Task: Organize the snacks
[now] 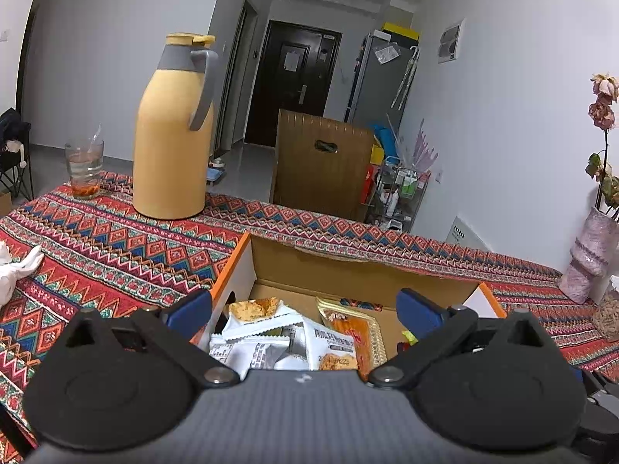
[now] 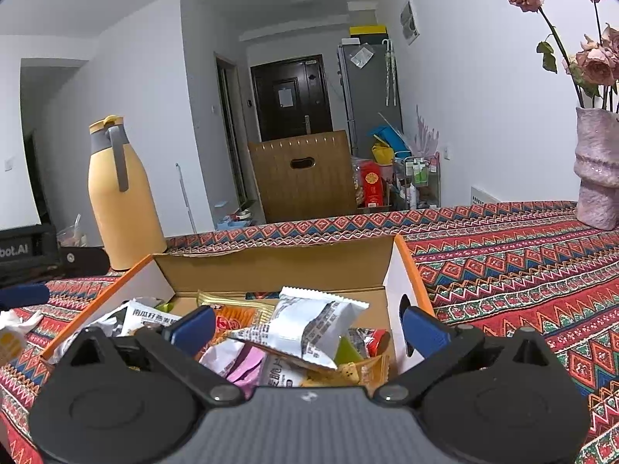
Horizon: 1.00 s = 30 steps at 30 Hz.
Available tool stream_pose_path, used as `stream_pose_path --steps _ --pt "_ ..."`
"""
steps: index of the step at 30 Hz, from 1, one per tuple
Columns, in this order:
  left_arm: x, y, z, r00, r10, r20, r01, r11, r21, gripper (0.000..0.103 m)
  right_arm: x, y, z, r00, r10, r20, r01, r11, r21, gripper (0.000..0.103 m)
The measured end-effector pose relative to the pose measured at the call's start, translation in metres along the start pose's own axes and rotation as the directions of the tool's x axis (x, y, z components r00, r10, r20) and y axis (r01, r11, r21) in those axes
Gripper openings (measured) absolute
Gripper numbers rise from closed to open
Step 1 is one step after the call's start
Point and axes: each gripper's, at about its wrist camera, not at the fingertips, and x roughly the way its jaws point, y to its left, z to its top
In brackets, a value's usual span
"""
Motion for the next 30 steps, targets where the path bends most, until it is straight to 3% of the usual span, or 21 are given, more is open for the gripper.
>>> stream_pose_path --steps 15,30 --pt "-0.051 0.006 0.009 0.999 0.002 0.044 -0.002 1.0 0.021 0.103 -0.047 0.016 0.012 0.997 0.027 0.069 -0.023 0.998 -0.057 0.103" --pt "-0.09 0.043 -0.032 0.999 0.026 -0.023 -0.023 0.995 0.096 0.103 -0.08 0.032 -0.031 0.998 0.046 -0.05 -0.05 0.995 -0.084 0.103"
